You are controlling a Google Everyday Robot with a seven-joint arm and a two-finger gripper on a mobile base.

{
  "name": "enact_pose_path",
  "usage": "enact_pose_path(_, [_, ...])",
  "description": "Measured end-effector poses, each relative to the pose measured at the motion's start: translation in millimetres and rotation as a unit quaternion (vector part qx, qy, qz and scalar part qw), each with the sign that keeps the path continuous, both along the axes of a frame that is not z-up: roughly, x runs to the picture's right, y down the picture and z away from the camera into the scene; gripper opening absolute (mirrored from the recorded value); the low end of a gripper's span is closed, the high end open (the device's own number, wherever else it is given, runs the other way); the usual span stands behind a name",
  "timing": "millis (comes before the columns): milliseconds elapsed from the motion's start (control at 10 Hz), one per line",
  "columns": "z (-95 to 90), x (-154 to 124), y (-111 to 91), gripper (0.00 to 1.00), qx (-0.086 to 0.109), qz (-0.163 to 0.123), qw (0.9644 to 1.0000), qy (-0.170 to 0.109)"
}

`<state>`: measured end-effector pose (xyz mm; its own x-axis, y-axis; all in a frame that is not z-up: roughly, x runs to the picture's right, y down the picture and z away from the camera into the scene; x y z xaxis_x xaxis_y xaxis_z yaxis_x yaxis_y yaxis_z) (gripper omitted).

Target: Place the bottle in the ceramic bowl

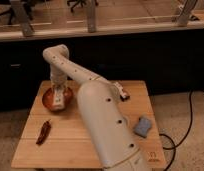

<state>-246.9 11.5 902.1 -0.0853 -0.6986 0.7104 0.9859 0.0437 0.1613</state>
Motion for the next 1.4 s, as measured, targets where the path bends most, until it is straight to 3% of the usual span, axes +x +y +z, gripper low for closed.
enact_pose_path(100, [1.0,1.5,0.0,0.73,-0.002,0.0,1.0,0.002])
enact_pose_path(300, [1.8,2.4,-0.2,0.8,-0.004,-0.001,1.0,0.003])
enact_pose_path(1400, [1.4,4.4,-0.2,0.8,-0.005,0.006,1.0,-0.003])
